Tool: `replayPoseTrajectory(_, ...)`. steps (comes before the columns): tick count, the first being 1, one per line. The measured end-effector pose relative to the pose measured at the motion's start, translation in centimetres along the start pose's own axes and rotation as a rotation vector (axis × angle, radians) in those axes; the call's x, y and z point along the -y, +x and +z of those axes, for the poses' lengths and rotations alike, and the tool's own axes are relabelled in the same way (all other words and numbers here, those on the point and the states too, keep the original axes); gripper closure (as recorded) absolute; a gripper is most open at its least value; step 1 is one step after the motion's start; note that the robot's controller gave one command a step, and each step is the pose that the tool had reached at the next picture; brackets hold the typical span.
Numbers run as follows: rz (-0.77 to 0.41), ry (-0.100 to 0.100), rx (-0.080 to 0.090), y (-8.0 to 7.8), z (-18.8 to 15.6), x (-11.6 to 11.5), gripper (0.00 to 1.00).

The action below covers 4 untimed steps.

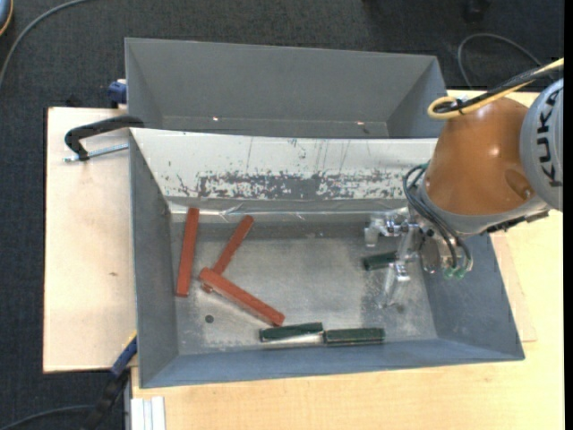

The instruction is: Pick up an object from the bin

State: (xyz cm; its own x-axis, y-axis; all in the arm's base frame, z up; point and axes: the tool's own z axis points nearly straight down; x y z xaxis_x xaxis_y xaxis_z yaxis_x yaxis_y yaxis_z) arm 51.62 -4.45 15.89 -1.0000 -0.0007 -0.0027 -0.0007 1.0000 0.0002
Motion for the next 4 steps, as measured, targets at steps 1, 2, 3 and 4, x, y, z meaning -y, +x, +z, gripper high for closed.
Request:
replayPoseTrajectory(1, -0.09, 0.001, -0.001, -5.0, 9.2, 6.1, 0.0)
replayPoseTrajectory(2, -0.092, 0.0, 0.003, -5.2, 8.8, 5.9, 1.0)
replayPoseTrajectory(3, -0.503, 0.004, 0.009, -6.5, -5.1, 8.5, 1.0)
replayPoseTrajectory(4, -0.503, 0.0, 0.004, -6.4, -4.8, 8.4, 0.0)
